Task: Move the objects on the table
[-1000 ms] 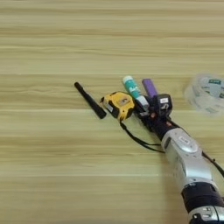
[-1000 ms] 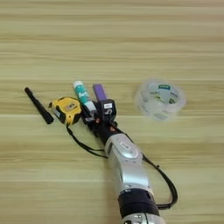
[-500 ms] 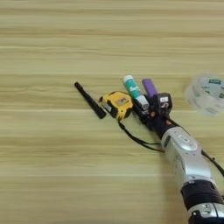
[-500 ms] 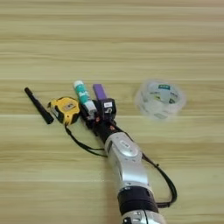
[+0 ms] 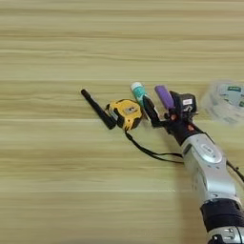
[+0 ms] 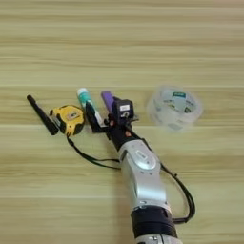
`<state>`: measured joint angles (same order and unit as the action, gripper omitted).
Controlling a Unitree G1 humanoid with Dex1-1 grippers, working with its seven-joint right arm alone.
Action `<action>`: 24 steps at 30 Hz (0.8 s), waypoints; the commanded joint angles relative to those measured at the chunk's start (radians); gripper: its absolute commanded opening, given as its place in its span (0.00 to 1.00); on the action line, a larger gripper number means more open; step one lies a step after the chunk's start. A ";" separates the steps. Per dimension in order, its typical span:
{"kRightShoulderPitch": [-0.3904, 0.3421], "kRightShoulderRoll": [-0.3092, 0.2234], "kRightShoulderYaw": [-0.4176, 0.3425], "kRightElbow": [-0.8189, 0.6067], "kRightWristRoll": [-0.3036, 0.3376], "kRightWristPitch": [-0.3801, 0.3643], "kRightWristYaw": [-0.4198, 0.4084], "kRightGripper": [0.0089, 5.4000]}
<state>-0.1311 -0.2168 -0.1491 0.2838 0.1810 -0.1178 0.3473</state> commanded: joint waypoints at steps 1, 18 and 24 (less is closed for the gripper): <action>-0.030 -0.017 -0.016 -0.112 0.008 -0.013 -0.018 0.92; -0.212 0.110 -0.099 0.208 0.057 -0.434 -0.075 1.00; -0.246 0.111 -0.103 0.298 0.046 -0.531 -0.072 1.00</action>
<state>-0.2970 -0.0938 -0.2554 0.6099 0.2333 -0.6083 0.2783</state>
